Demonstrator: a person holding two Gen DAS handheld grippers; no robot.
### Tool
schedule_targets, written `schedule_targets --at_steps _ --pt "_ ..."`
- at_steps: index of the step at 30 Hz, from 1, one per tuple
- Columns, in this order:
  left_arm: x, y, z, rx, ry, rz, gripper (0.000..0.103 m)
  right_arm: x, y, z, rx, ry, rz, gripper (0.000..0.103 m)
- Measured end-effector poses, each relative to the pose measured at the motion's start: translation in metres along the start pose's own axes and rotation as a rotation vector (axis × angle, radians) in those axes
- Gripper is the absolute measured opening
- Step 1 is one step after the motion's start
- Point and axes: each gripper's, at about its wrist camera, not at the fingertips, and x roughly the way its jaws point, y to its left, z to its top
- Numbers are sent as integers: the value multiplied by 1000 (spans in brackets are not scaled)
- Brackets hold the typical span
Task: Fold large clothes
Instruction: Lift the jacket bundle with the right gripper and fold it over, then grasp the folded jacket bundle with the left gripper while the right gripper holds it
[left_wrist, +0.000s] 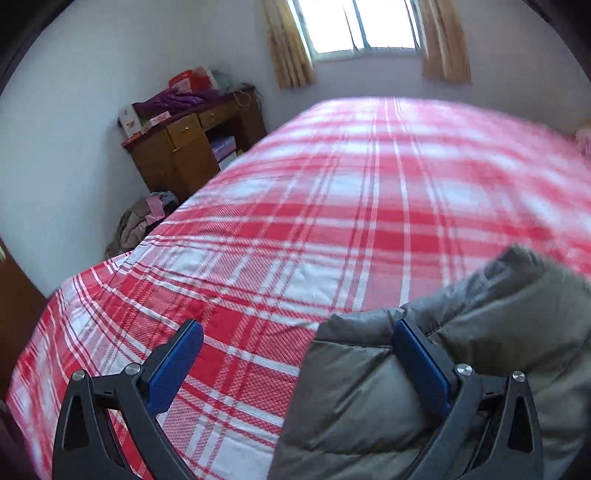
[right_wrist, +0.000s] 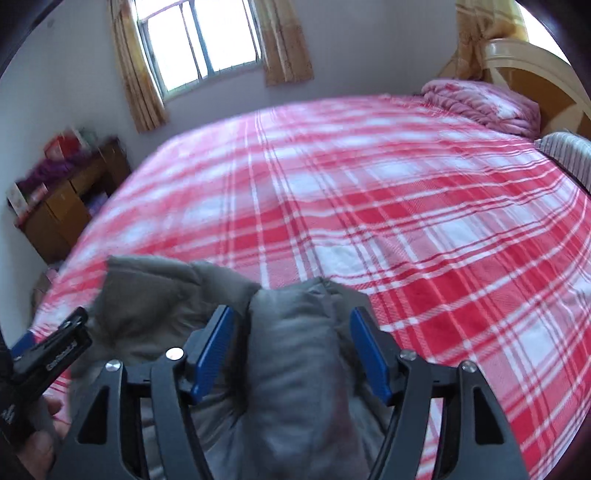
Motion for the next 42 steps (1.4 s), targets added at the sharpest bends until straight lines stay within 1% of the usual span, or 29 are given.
schedule_targets --at_steps 1,3,7,13,16,18,19,20,22,24,25,26,27,28,29,30,31,32,33,34,35,37,40,42 --pt "3 -2 -2 -1 2 1 102 14 -3 -2 14 32 3 69" --pt "5 1 -6 -26 1 -8 102 24 -8 -7 22 50 11 72" --pt "10 -1 -11 -40 6 1 102 32 -7 -15 7 54 15 76" --pt "13 -4 -13 -27 2 18 102 38 -6 -17 3 56 4 76" --pt "15 -6 -11 -19 15 16 102 41 -7 -17 4 62 10 77" --pt "14 0 -8 -16 35 -17 102 41 -6 -17 -1 65 5 77" --pt "8 8 -7 -10 58 -49 102 41 -5 -17 -9 70 5 77" --pt "0 17 -7 -22 68 -68 102 38 -5 -15 -24 78 16 77" --pt "-33 42 -14 -57 43 -147 102 18 -7 -15 -52 70 32 77" --pt "-68 62 -31 -98 7 -228 102 -20 -14 -21 -47 18 61 80" --pt "-81 65 -41 -97 -8 -260 102 -35 -17 -26 -41 -9 64 84" --pt "-90 65 -51 -84 -25 -267 102 -55 -20 -34 -36 -57 69 89" --pt "-95 60 -61 -59 -33 -254 102 -72 -21 -44 -40 -100 70 92" --pt "-95 53 -70 -25 -36 -227 102 -78 -21 -52 -51 -111 64 92" --pt "-93 46 -76 0 -33 -201 102 -80 -20 -62 -64 -103 60 92" --pt "-84 36 -85 42 -8 -155 102 -78 -19 -71 -73 -90 59 92" --pt "-81 34 -90 38 -9 -154 102 -71 -19 -81 -90 -66 43 86" --pt "-81 38 -92 24 -25 -161 102 -64 -20 -86 -95 -46 28 83" --pt "-78 39 -94 10 -40 -152 102 -59 -23 -91 -87 -36 33 83" --pt "-75 39 -94 3 -30 -153 102 -56 -28 -95 -71 -42 50 83" --pt "-68 40 -95 -16 -8 -177 102 -55 -31 -98 -65 -49 60 83" --pt "-62 44 -97 -34 -5 -197 102 -49 -32 -100 -64 -42 73 84" --pt "-59 45 -101 -35 -11 -216 102 -37 -42 -97 -15 0 122 89" --pt "-60 44 -102 -23 -22 -214 102 -33 -49 -97 16 17 162 89"
